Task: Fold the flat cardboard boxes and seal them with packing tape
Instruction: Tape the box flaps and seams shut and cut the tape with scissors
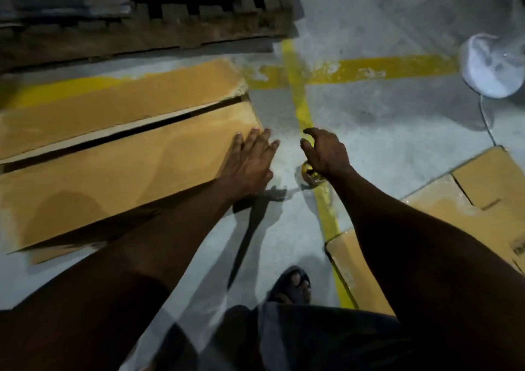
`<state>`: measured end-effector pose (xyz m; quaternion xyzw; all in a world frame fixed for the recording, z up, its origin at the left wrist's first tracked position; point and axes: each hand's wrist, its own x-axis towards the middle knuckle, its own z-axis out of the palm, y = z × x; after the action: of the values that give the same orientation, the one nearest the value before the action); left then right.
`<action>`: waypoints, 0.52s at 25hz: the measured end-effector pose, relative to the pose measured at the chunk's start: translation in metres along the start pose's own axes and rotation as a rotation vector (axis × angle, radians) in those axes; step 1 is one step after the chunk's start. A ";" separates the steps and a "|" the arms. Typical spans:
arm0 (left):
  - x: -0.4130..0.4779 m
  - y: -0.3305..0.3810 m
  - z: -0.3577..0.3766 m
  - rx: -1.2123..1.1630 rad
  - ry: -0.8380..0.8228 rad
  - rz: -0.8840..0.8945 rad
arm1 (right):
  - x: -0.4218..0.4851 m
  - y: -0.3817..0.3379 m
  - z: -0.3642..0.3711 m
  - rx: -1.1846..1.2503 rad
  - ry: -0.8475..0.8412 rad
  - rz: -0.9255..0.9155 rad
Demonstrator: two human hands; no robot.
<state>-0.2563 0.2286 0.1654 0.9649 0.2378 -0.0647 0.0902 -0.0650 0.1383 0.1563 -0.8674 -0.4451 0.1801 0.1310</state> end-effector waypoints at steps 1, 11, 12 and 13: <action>0.005 0.013 0.006 0.005 0.017 0.081 | -0.002 0.014 -0.002 0.088 -0.001 0.039; 0.045 0.065 0.085 -0.273 -0.005 0.177 | -0.009 0.129 0.049 0.099 -0.115 0.294; 0.047 0.064 0.091 -0.338 0.049 0.140 | -0.007 0.132 0.064 0.038 -0.177 0.271; 0.049 0.065 0.095 -0.402 0.099 0.103 | -0.005 0.136 0.079 -0.015 -0.236 0.257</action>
<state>-0.1910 0.1747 0.0738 0.9404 0.2006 0.0363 0.2722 -0.0033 0.0626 0.0333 -0.8910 -0.3440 0.2925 0.0474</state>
